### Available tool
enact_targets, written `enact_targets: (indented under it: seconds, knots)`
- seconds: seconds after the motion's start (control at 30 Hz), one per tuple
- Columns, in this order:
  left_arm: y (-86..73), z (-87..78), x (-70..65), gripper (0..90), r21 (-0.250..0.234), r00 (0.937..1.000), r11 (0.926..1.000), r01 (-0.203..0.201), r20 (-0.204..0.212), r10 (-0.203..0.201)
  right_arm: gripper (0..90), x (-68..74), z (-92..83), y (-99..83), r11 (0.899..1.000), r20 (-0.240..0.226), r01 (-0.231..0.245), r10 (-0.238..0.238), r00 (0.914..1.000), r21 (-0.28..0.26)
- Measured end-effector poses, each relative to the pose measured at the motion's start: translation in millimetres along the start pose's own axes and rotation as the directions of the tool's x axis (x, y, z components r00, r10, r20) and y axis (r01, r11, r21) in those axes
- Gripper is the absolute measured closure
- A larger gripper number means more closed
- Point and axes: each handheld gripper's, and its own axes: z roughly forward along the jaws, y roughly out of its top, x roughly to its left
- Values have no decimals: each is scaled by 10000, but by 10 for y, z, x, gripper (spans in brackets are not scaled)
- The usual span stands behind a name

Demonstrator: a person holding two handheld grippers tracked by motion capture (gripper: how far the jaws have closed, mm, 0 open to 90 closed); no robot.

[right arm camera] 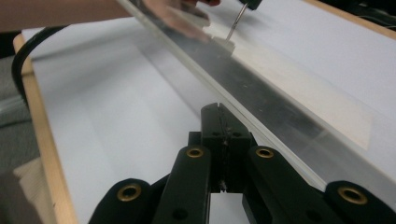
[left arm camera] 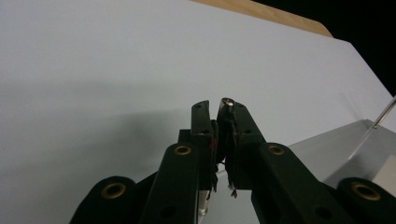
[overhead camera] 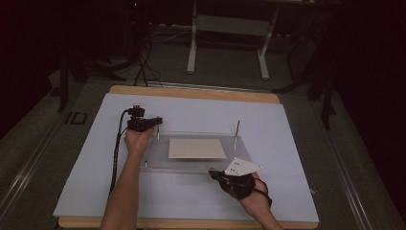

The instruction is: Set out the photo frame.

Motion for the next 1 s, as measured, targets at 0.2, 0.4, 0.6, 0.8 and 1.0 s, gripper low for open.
enact_targets:
  seconds: [0.2, 0.4, 0.6, 0.8, 1.0]
  knots:
    - [6, -1, 26, 821, 70, 9993, 9995, 294, 221, -296, 900, -22, 6, 0, 9989, 86, -343, 346, 9994, -331]
    - [8, -16, 18, 815, 160, 9995, 9996, 233, 202, -236, 900, -25, 7, -2, 9981, 81, -448, 452, 9989, -420]
    - [9, -41, 24, 782, 416, 10000, 9991, 6, 47, -8, 900, -30, 10, 3, 9977, 50, -516, 519, 9986, -450]
    - [-8, -118, 0, 717, 666, 9944, 9932, -953, -385, 980, 900, -27, 10, 3, 9979, 48, -486, 489, 9988, -429]
    - [-98, -291, 28, 689, 466, 9877, 9877, -1491, -396, 1510, 900, -34, 7, 11, 9976, 41, -501, 503, 9987, -473]
